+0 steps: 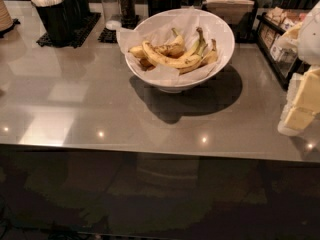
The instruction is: Pick banana from white bowl
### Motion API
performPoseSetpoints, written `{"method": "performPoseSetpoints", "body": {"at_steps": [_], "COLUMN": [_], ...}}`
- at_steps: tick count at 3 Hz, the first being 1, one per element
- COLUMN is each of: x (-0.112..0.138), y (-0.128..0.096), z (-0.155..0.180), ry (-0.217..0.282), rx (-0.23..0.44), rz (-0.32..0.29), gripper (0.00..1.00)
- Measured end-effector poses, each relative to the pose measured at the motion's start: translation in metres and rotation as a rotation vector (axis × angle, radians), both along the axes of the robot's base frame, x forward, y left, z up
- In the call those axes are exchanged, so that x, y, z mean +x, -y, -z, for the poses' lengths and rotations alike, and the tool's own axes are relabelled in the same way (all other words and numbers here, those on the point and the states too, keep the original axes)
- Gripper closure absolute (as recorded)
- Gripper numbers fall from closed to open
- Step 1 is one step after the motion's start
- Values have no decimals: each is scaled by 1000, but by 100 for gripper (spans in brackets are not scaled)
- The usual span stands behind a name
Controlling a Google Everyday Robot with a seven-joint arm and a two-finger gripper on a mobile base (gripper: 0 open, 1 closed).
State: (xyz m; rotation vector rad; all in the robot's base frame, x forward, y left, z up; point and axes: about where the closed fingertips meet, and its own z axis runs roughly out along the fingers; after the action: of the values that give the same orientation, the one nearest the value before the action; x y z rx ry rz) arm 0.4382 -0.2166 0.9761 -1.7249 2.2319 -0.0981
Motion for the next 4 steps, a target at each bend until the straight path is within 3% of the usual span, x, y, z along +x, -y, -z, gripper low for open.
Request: {"method": "performPoseSetpoints", "body": {"at_steps": [1,2,4], "x": [5,22,25], "y": [-5,-23,-26], "z": [-5,-8,-9], "ry": [16,26,36], "rx": [9,46,67], "rz": [-11,-58,-53], "gripper": [0,0,0]}}
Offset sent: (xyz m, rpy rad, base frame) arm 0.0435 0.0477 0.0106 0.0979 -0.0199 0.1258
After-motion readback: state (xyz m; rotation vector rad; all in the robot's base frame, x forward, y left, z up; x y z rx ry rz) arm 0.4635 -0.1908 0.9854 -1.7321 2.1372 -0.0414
